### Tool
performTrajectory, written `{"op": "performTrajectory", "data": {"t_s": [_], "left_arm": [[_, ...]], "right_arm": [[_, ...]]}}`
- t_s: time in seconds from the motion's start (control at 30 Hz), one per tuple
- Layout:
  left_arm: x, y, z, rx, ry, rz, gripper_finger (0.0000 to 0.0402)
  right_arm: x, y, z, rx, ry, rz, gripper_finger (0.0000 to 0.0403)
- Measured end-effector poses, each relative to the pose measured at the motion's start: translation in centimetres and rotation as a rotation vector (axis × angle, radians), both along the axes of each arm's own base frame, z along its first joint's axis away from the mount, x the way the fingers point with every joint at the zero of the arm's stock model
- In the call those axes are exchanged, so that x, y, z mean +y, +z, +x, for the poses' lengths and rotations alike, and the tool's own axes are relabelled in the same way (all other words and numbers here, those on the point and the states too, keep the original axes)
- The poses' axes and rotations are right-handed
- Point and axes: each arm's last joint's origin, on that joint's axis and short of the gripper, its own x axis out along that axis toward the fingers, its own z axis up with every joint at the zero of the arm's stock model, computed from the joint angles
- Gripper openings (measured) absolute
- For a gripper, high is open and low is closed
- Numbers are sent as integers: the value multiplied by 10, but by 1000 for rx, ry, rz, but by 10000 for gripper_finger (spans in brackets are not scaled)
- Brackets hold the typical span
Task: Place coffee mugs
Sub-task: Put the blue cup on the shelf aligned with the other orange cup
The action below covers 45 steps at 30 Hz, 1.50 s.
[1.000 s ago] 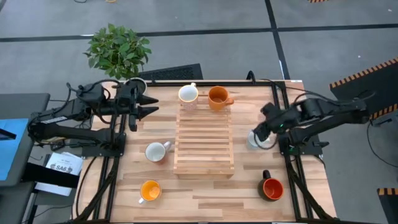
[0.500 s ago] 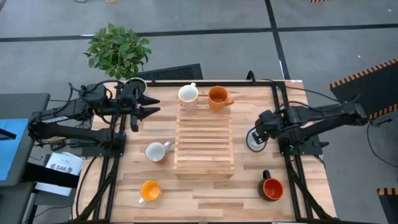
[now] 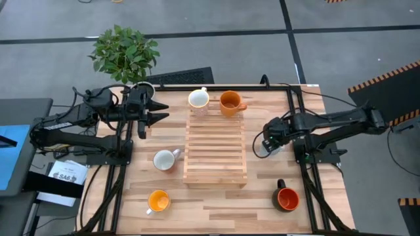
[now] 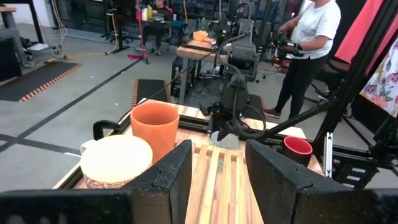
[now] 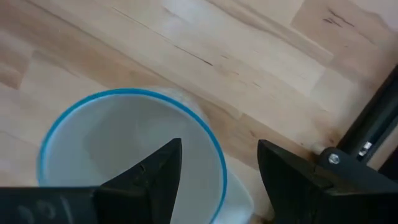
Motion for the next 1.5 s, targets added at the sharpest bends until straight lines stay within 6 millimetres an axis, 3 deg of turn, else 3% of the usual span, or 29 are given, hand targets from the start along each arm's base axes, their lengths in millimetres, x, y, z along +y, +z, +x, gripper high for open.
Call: {"op": "performTrajectory", "data": {"t_s": [0.27,0.5,0.57,0.67,0.97,1.07,1.17,1.33,1.5], "left_arm": [[0,0,0,3,0,0,134],[0,0,0,7,0,11,134],[0,0,0,7,0,11,134],[0,0,0,7,0,11,134],[0,0,0,7,0,12,134],[0,0,0,6,1,12,134],[0,0,0,6,1,12,134],[0,0,0,6,1,12,134],[0,0,0,6,0,12,134]], "right_arm": [[0,-7,5,42,28,3,194],[1,0,3,53,119,22,76],[1,13,2,52,166,41,35],[2,43,2,14,229,71,33],[8,161,14,-196,339,145,33],[12,187,28,-255,362,137,33],[14,201,50,-288,368,99,33],[11,197,95,-237,377,38,33],[-1,189,126,-199,379,10,38]]}}
